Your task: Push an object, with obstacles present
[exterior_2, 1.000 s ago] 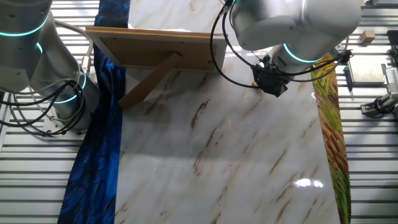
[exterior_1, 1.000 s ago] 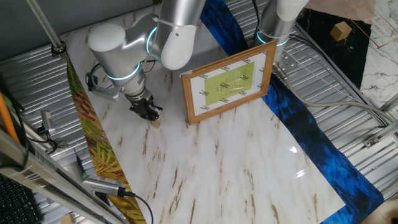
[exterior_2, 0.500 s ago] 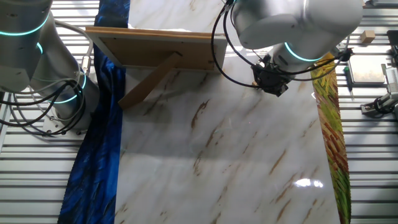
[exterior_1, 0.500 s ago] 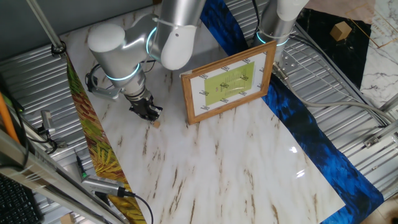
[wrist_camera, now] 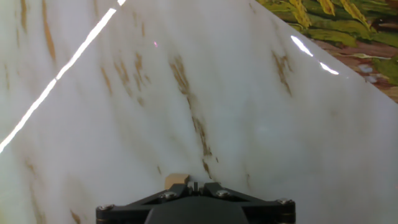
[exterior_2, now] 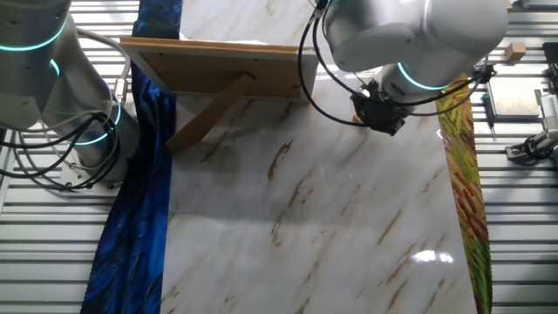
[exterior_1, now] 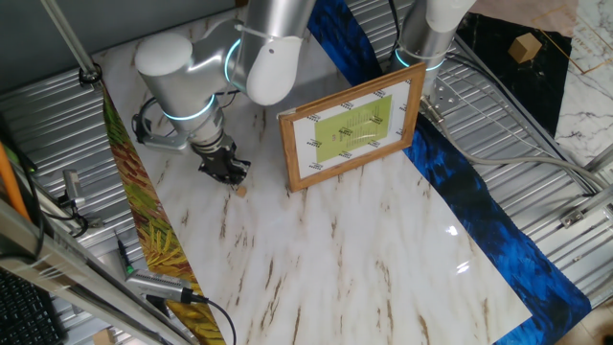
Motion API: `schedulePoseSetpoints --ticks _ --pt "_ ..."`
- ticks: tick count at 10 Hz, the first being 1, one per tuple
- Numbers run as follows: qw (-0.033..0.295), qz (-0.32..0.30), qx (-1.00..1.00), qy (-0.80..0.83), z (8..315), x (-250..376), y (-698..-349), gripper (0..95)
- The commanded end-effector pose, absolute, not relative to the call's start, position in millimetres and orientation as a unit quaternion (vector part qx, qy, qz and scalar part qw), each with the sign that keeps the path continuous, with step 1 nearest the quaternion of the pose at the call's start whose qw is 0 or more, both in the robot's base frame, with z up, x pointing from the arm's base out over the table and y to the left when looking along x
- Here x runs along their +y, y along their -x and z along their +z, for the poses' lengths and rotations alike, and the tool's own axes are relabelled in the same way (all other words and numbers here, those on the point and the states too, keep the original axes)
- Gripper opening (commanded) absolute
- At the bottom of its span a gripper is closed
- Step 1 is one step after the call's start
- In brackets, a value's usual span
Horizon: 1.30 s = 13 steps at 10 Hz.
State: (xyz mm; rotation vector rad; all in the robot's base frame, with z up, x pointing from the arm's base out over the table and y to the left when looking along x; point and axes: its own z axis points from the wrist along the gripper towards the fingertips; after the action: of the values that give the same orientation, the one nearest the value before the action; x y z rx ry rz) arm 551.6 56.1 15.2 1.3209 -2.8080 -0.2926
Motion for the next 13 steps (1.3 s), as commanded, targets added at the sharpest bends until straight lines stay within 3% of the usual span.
schedulePoseSetpoints --ticks 1,13 --pt "0.013 -0.094 -0.893 -0.44 15.4 56.4 -551.8 0.0" --pt "0.022 -0.088 -0.882 -0.462 15.4 56.4 -551.8 0.0"
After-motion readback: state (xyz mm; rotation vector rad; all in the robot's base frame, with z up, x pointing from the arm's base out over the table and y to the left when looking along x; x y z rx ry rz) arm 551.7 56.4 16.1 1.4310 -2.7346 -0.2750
